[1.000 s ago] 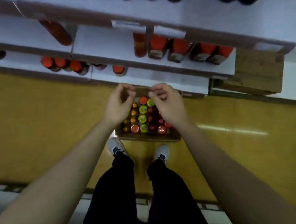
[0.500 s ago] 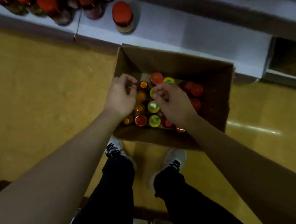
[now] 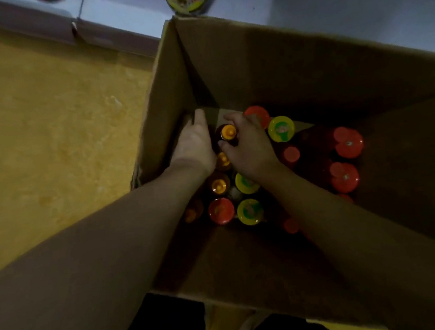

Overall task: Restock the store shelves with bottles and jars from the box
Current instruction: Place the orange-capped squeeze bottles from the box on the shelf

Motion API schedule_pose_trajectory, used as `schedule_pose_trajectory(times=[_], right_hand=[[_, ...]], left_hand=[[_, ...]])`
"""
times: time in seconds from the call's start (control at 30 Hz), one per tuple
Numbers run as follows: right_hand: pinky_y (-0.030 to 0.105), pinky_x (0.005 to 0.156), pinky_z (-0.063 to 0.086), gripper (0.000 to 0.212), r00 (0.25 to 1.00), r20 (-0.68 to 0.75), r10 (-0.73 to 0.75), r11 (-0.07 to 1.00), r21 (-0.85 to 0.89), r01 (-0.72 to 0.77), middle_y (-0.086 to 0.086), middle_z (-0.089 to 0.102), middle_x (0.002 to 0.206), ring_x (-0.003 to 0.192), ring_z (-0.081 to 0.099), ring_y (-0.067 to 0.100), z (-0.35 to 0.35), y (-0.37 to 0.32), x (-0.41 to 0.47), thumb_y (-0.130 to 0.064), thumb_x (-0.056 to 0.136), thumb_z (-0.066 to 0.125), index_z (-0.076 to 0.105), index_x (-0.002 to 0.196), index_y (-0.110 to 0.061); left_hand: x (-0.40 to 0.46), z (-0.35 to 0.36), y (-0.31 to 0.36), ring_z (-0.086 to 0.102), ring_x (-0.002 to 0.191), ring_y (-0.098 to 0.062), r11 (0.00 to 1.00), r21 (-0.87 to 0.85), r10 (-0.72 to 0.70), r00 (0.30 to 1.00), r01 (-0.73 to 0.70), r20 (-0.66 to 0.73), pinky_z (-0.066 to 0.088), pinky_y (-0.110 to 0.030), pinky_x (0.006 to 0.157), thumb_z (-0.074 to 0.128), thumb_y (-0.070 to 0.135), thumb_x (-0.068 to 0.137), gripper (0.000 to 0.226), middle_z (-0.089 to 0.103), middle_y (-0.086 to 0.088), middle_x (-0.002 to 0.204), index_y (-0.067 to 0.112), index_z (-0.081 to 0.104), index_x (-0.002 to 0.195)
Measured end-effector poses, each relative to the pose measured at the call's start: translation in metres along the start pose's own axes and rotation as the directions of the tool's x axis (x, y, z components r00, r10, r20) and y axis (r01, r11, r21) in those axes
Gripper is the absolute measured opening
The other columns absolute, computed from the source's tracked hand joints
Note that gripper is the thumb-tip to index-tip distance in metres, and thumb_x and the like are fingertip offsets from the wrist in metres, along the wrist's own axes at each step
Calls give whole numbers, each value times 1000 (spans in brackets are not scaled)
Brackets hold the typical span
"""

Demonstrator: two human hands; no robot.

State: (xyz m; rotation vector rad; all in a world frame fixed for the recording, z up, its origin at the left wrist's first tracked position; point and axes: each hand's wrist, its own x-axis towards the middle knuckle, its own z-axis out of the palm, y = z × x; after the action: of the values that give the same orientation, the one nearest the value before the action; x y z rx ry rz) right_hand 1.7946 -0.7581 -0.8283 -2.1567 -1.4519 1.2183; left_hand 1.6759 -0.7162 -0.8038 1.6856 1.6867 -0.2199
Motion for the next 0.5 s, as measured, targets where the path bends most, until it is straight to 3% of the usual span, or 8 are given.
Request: schedule_pose_trajectory(times=[0.1, 0.17, 0.3, 0.43, 0.5], right_hand=[[34, 109, 42, 55, 1000, -24, 13, 999, -40, -14, 8, 57, 142, 135, 51, 26, 15, 11, 19, -20, 92, 78, 55, 143, -16], [36, 107, 45, 48, 998, -61, 1, 998, -67, -5, 6, 64, 134, 129, 55, 26, 21, 17, 29, -21, 90, 80, 61, 134, -15], [38, 101, 49, 28, 995, -95, -29, 994, -105, 19, 6, 71, 119, 114, 64, 25, 20, 22, 32, -14, 91, 78, 66, 116, -12], [38, 101, 45, 30, 995, -80, -55, 990, -137, 44, 9, 71, 121, 118, 59, 32, 2, 20, 17, -16, 94, 74, 65, 122, -12], [36, 98, 41, 31, 993, -103, -54, 988, -148, 38, 10, 70, 122, 122, 55, 33, -14, 12, 5, -20, 96, 72, 63, 125, -14]], left_hand=[[15, 13, -10, 59, 123, -27, 1000, 26, -3, 1000, 3, -22, 52, -41, 106, 61, -4, 94, 68, 56, -15, 134, 17, 34, 153], [21, 18, -19, 60, 122, -26, 997, 72, 41, 997, -37, -58, 53, -35, 103, 55, -5, 97, 62, 57, -14, 135, 17, 37, 152], [22, 20, -30, 62, 113, -25, 986, 61, 162, 984, -157, -76, 46, -22, 83, 58, -8, 95, 40, 60, -13, 126, 11, 55, 130], [8, 14, -22, 57, 109, -27, 973, 20, 232, 965, -232, -121, 37, -20, 84, 60, 2, 97, 23, 57, -14, 122, 7, 57, 119], [-2, 5, -12, 58, 105, -29, 968, -2, 247, 958, -250, -145, 41, -26, 85, 63, 8, 99, 21, 55, -13, 122, 7, 56, 119]])
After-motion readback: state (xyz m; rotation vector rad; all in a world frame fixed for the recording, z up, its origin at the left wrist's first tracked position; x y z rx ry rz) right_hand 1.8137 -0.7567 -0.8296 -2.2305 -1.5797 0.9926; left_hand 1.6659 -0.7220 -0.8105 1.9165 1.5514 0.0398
